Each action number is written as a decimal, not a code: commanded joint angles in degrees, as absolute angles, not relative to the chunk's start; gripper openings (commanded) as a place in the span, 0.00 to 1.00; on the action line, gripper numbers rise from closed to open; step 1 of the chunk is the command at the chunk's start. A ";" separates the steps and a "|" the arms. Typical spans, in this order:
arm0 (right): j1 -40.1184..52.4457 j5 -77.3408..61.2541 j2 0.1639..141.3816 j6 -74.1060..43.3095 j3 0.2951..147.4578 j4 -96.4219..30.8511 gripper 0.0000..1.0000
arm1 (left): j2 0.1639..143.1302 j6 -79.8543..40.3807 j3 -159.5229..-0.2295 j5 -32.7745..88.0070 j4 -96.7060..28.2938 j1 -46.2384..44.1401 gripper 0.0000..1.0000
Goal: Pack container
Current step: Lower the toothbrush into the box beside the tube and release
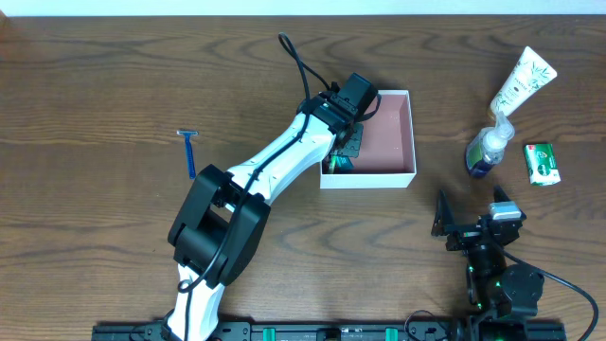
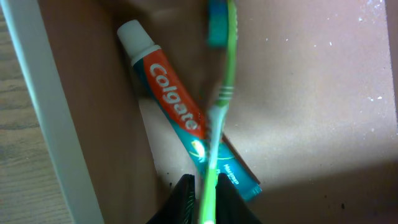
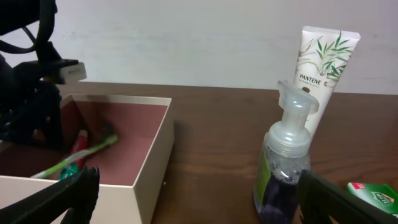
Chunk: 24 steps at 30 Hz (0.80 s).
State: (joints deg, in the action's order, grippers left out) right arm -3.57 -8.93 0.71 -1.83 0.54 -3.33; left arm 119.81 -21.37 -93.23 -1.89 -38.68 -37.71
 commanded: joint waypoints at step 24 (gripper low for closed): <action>-2.92 -8.54 0.38 -0.78 0.32 -3.42 0.99 | 111.85 -19.16 -101.16 0.47 -41.12 -37.74 0.24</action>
State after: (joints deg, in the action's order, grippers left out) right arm -3.57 -8.93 0.71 -1.83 0.54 -3.33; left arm 118.48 -20.47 -95.79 -1.13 -40.27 -37.71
